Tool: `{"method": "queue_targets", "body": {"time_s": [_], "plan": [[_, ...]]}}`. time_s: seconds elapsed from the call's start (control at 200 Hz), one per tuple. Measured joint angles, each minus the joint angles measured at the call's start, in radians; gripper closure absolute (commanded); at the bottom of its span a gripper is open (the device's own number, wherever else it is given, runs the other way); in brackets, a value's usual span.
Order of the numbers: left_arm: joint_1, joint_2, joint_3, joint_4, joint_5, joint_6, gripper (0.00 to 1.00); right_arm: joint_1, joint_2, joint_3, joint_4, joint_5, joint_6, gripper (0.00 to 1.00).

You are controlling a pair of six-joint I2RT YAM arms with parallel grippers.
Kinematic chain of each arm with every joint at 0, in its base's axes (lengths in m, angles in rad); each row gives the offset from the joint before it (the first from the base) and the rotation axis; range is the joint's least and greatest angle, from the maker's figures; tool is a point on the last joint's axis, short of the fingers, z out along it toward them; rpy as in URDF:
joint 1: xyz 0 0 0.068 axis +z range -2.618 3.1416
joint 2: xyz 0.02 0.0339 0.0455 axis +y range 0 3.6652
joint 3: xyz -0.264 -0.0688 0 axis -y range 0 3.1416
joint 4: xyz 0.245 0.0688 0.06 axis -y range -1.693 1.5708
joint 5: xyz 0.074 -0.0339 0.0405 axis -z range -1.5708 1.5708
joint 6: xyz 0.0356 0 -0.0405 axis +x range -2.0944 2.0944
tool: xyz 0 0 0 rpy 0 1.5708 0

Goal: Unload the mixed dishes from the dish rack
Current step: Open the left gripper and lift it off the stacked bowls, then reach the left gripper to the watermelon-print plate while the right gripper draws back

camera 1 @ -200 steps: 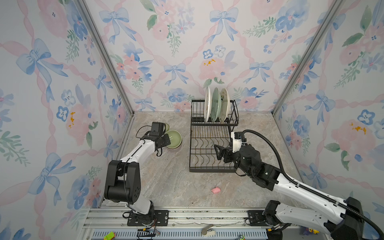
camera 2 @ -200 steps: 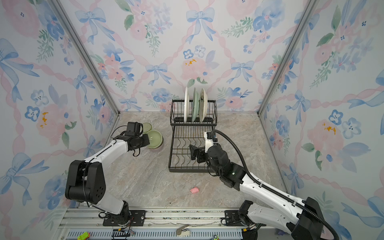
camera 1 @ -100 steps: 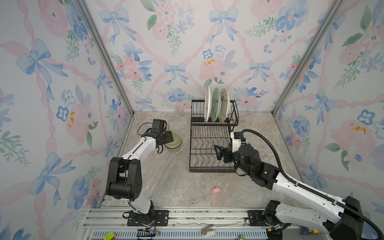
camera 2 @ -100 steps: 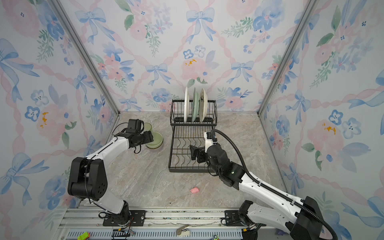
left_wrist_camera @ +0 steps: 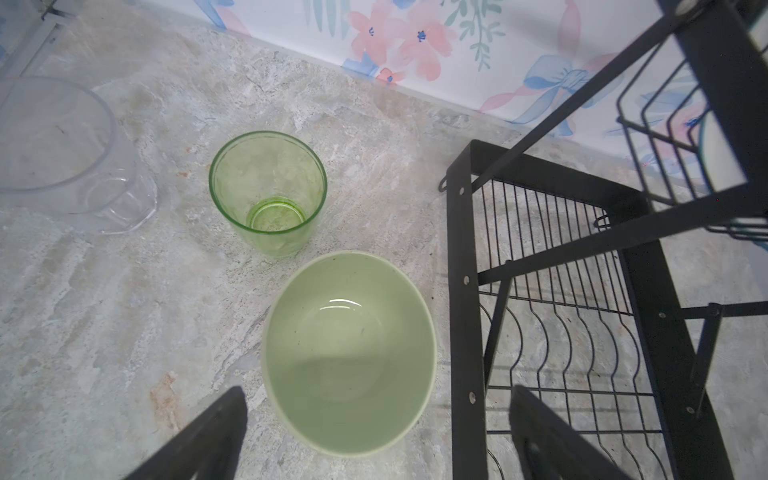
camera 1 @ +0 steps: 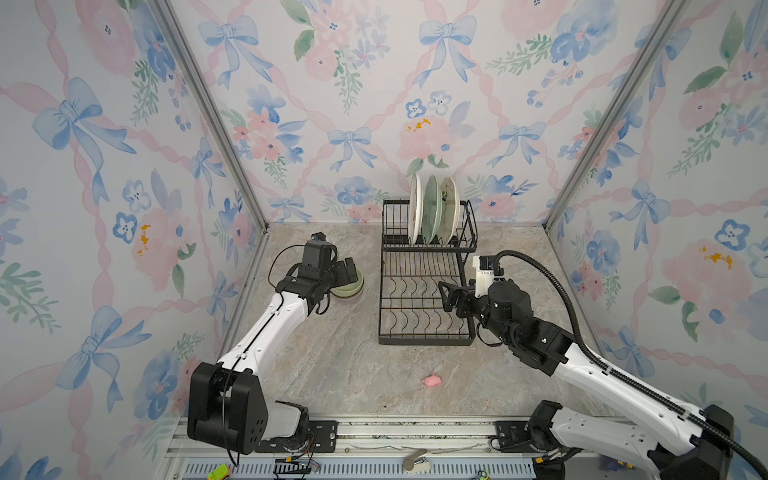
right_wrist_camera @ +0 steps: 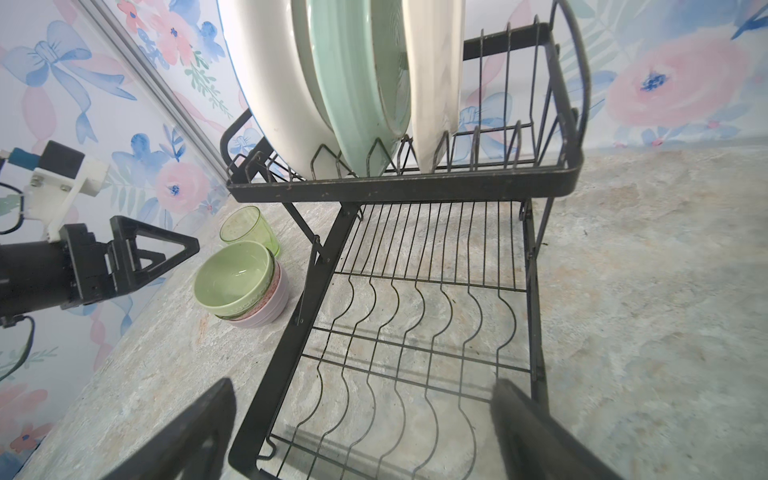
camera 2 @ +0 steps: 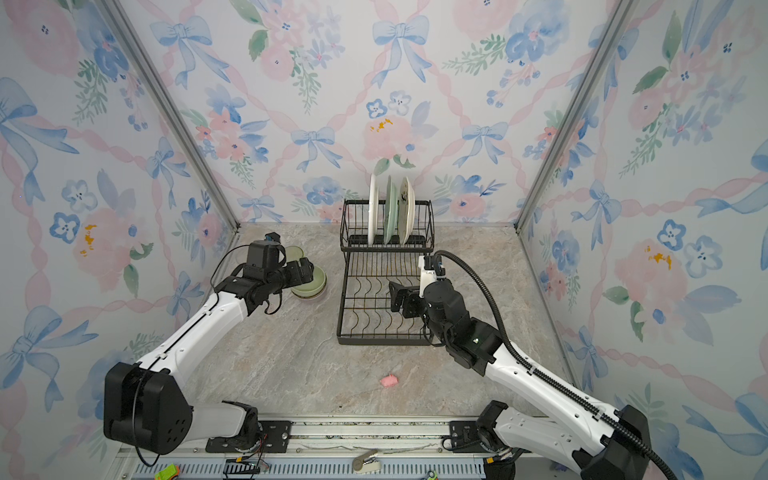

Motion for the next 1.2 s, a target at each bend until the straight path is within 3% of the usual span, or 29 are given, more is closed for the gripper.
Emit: {"method": "queue_targets", "body": {"time_s": [0.36, 0.71, 1.2], "plan": [[-0.033, -0.194, -0.156, 0.153, 0.108, -0.071, 0.02, -0.033, 0.095, 0.205, -0.039, 0.079, -0.083, 0.03], [-0.033, -0.214, -0.235, 0.225, 0.128, -0.084, 0.02, -0.077, 0.188, 0.280, -0.040, 0.116, -0.116, 0.03], [-0.091, -0.216, -0.245, 0.418, 0.273, -0.180, 0.02, -0.114, 0.212, 0.311, -0.044, 0.114, -0.119, 0.03]]}}
